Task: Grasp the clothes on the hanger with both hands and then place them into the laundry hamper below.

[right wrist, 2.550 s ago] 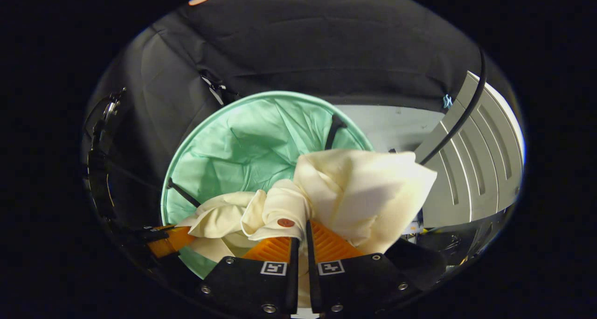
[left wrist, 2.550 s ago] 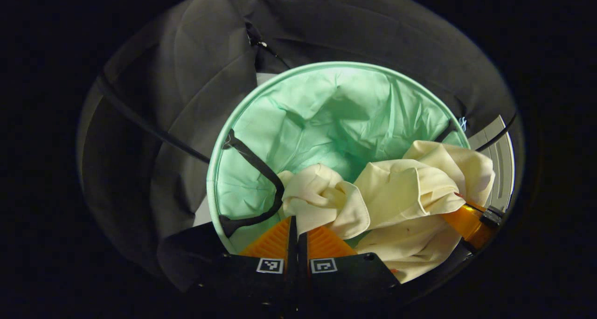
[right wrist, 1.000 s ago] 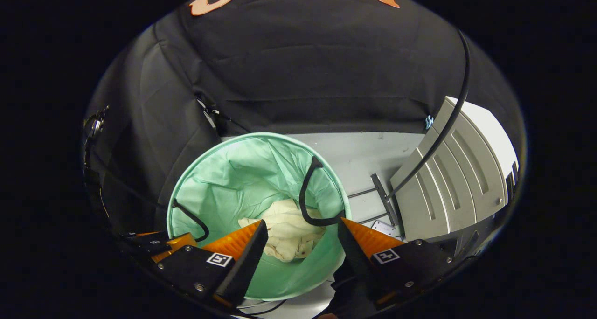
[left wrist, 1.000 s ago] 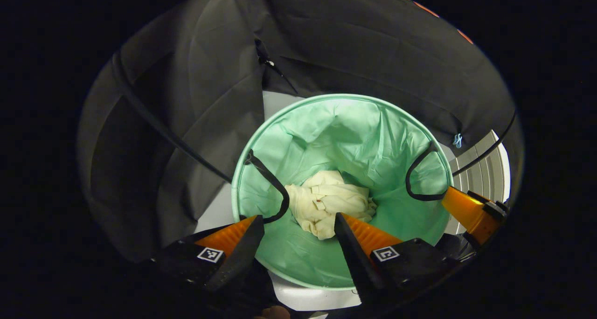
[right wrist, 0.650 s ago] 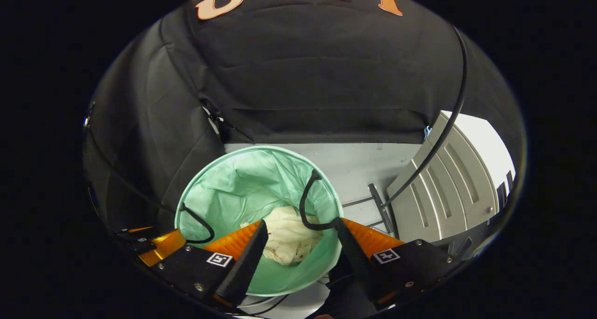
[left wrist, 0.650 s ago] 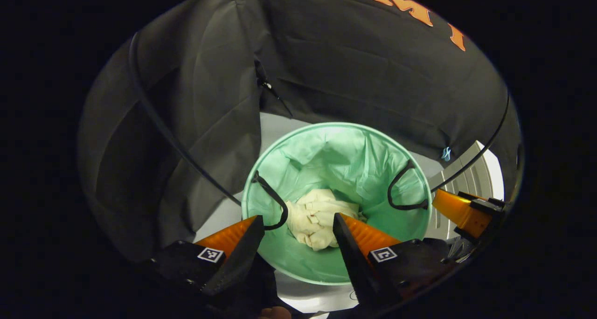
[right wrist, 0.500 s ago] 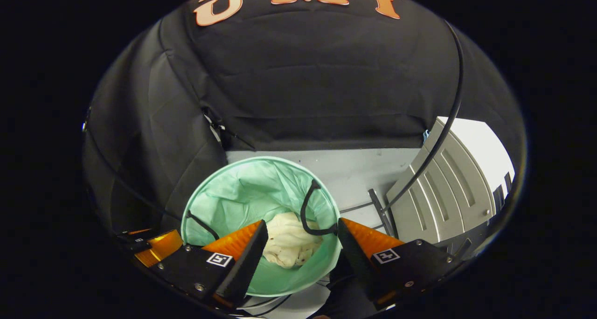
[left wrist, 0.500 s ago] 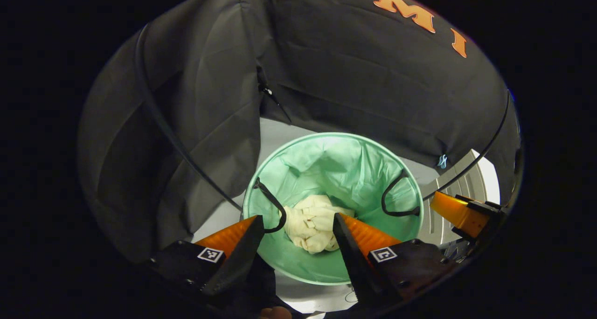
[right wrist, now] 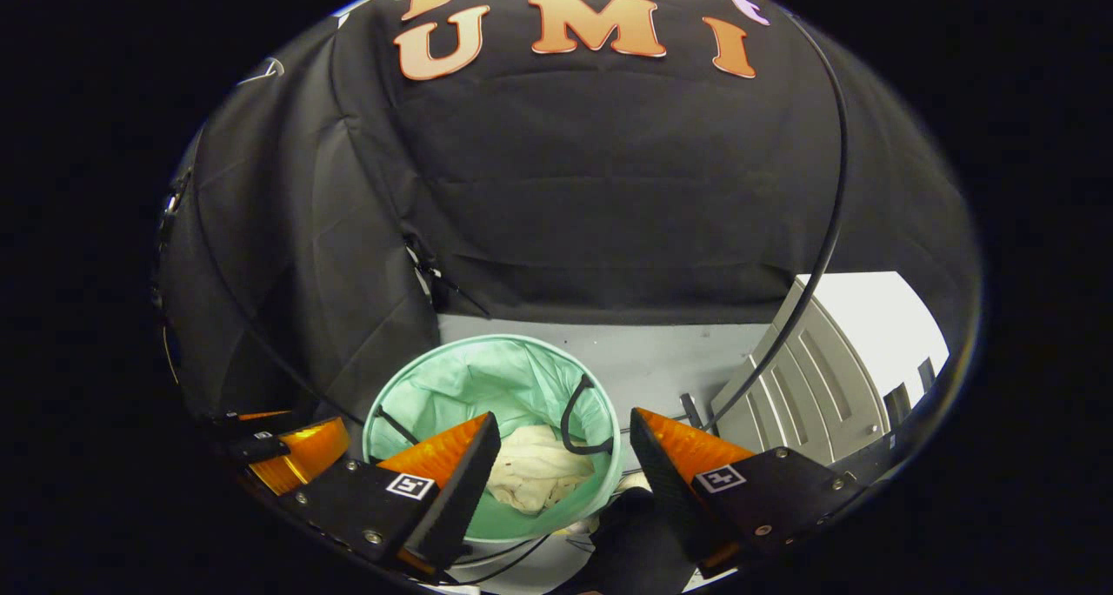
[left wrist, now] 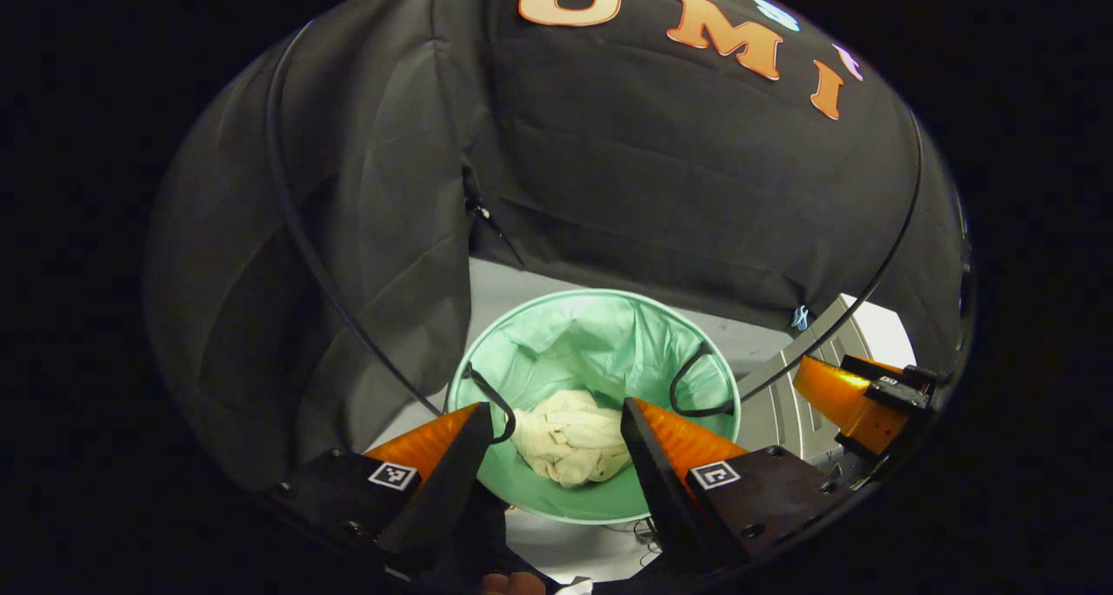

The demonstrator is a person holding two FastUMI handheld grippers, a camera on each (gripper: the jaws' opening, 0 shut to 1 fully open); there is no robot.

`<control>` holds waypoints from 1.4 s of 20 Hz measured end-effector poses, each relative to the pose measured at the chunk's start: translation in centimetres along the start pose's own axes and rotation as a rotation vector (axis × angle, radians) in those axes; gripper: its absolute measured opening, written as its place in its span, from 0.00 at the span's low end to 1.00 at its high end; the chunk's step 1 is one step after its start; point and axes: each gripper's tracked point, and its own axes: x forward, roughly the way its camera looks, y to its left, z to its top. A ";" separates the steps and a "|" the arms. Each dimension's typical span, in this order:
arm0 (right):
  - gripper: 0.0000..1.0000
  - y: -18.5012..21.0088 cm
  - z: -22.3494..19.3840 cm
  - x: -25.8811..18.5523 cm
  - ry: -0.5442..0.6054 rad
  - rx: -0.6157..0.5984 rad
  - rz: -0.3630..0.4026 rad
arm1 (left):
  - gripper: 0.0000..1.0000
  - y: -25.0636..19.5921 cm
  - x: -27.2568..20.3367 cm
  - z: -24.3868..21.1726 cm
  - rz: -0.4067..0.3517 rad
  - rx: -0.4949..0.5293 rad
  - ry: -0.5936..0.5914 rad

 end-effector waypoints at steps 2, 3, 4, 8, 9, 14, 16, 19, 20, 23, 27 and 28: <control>0.93 -0.5 1.1 -1.5 -0.033 0.003 0.003 | 0.98 -1.1 -1.9 1.9 -0.014 0.007 -0.044; 0.93 -0.7 1.7 -2.3 -0.053 0.006 0.004 | 0.98 -1.2 -2.8 2.9 -0.017 0.013 -0.074; 0.93 -0.9 2.4 -3.0 -0.069 0.009 0.006 | 1.00 -1.5 -3.8 3.8 -0.021 0.021 -0.100; 0.93 -1.6 5.8 -5.2 -0.135 0.034 0.023 | 0.98 -3.3 -6.9 7.6 -0.044 0.029 -0.185; 0.93 -1.0 7.0 -5.5 -0.153 0.032 0.046 | 0.98 -3.7 -7.6 8.4 -0.052 0.028 -0.201; 0.93 -0.4 14.1 -8.0 -0.279 -0.008 0.074 | 0.98 -3.4 -10.8 15.0 -0.028 0.070 -0.328; 0.93 0.0 17.0 -9.5 -0.338 -0.001 0.090 | 0.98 -3.7 -12.6 18.2 -0.028 0.076 -0.401; 0.93 -0.6 19.5 -11.7 -0.405 -0.037 0.070 | 0.98 -3.1 -14.5 21.4 -0.012 0.080 -0.485; 0.93 -0.7 20.4 -12.4 -0.430 -0.052 0.064 | 0.98 -3.0 -14.9 22.3 -0.008 0.087 -0.502; 0.93 -0.4 22.1 -14.0 -0.472 -0.080 0.056 | 0.98 -3.7 -15.9 24.1 -0.011 0.114 -0.534; 0.93 0.5 24.2 -17.4 -0.535 -0.092 0.079 | 0.97 -5.0 -19.1 27.6 -0.021 0.144 -0.623; 0.93 0.6 24.9 -18.6 -0.554 -0.097 0.080 | 0.94 -5.4 -19.9 28.4 -0.025 0.151 -0.641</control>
